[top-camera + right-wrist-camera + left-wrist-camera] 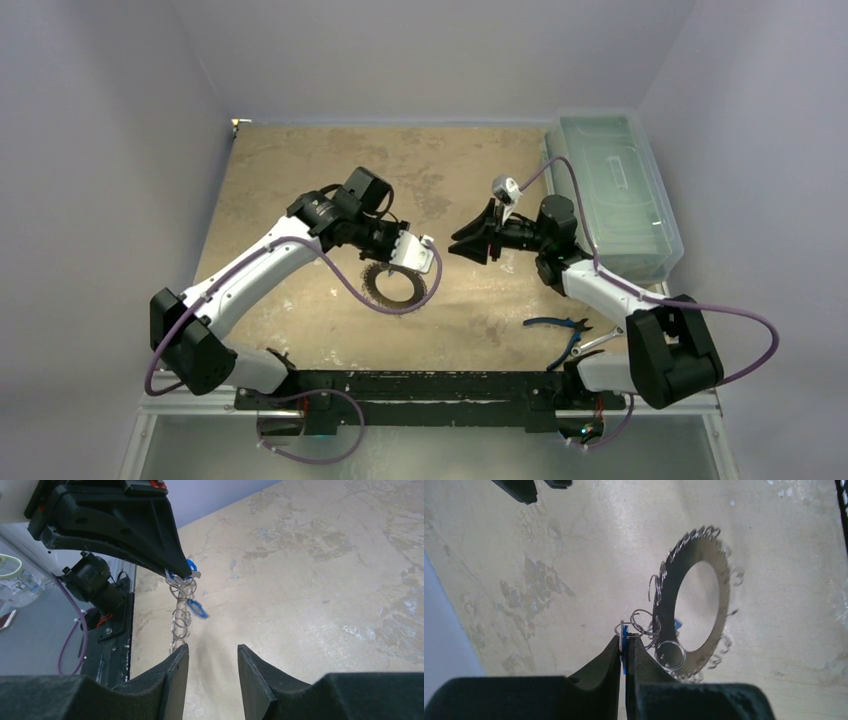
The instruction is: Remove the keys from the keyring
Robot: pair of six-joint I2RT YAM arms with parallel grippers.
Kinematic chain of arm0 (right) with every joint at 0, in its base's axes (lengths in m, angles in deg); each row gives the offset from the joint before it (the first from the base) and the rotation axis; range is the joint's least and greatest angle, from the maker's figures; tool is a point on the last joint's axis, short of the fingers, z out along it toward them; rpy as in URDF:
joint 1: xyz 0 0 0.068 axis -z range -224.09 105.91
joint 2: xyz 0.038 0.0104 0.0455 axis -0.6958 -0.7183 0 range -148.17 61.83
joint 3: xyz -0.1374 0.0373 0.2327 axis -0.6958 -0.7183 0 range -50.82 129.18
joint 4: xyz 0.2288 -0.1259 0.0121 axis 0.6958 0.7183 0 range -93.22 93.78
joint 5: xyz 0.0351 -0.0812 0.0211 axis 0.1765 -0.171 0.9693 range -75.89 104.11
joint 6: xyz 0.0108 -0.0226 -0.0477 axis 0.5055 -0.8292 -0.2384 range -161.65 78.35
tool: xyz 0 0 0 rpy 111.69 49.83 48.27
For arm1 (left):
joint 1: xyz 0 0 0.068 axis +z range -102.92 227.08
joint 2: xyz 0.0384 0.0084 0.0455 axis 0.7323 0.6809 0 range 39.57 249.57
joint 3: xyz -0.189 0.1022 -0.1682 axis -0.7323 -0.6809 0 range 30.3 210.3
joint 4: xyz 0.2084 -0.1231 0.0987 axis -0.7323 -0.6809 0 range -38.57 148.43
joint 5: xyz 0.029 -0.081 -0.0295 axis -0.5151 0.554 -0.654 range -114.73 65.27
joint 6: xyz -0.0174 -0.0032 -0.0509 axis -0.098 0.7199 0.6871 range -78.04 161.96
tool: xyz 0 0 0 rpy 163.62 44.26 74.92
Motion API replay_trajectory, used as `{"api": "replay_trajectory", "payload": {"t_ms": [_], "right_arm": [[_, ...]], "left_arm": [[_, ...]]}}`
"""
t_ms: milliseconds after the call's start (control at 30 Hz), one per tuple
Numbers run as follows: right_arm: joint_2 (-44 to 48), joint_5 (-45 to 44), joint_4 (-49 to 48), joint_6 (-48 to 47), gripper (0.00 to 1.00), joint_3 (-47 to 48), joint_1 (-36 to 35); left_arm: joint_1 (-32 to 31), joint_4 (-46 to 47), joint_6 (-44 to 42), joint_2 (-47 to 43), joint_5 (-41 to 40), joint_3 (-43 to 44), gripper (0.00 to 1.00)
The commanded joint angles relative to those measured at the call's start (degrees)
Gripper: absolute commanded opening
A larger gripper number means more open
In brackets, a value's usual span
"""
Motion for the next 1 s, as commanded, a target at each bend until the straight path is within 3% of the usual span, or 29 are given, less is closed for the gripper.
{"api": "replay_trajectory", "payload": {"t_ms": [0, 233, 467, 700, 967], "right_arm": [[2.44, 0.21, 2.71, -2.79, 0.43, 2.17, -0.22], [2.58, -0.51, 5.36, -3.36, 0.43, 4.13, -0.13], [3.86, -2.1, 13.43, -9.77, 0.4, 6.95, 0.02], [4.3, 0.21, 14.93, -10.7, 0.33, 6.69, -0.18], [4.11, 0.8, 13.09, -9.55, 0.34, 5.0, -1.96]], "left_arm": [[-0.36, -1.92, 11.11, 3.5, 3.66, 6.49, 0.0], [-0.35, -2.22, 26.08, 7.11, 4.0, 8.19, 0.0], [-0.33, -0.01, 47.7, 11.39, 8.21, 9.27, 0.0], [0.15, 3.21, 57.93, 12.75, 14.27, 8.78, 0.0], [2.13, 9.59, 65.96, 10.03, 15.47, 4.52, 0.0]]}}
